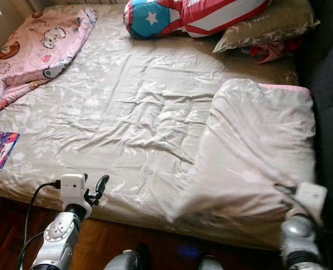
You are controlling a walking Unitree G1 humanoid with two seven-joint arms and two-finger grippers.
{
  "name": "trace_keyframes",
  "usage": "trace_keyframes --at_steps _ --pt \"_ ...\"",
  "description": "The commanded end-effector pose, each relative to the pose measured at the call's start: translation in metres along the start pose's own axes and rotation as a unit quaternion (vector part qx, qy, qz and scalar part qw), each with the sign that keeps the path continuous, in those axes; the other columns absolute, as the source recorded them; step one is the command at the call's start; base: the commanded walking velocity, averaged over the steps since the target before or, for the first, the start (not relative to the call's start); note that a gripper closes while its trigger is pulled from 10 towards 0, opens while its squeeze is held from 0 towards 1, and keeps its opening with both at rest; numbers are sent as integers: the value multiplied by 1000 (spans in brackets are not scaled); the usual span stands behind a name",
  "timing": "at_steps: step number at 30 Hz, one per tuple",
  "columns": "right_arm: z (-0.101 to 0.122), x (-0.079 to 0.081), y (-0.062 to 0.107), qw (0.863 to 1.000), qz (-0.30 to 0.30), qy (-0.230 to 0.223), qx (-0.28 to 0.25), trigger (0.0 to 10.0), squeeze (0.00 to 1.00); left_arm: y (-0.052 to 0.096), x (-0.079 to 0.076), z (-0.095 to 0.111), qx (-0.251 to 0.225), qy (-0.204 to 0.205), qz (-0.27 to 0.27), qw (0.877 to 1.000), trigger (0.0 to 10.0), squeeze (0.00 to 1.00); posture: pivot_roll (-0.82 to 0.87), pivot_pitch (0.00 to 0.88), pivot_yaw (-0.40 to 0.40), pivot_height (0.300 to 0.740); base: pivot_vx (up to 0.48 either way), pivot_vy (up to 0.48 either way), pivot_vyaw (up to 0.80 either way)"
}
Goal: Clean up the room
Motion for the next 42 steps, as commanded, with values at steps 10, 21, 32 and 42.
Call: trace_keyframes --at_steps 10,21,32,42 --pt "-7 12 6 999 17 -25 19 10000 0 2 8 -9 12 7 14 1000 10000 0 -33 167 41 740 0 0 0" --pt "5 69 31 979 194 -41 -37 10000 0 5 12 -24 39 34 32 998 10000 0 -31 170 45 740 0 0 0" --pt "-41 147 106 904 428 21 -5 10000 0 24 26 -63 125 60 76 987 10000 0 -24 137 40 740 0 0 0" --pt "-95 149 134 886 452 47 87 10000 0 52 43 -102 241 46 129 961 10000 0 -25 71 41 740 0 0 0"
Point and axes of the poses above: a point about 5 cm out from each wrist's last joint towards the gripper, its own y axis pointing back from the gripper into the wrist, its own z axis along the axis of the wrist's last joint, x = y × z, the point moved 3 cm from there along -y, pointing out of the wrist towards the gripper, and after that the axes turned 13 degrees about y, right-handed, at the moved point
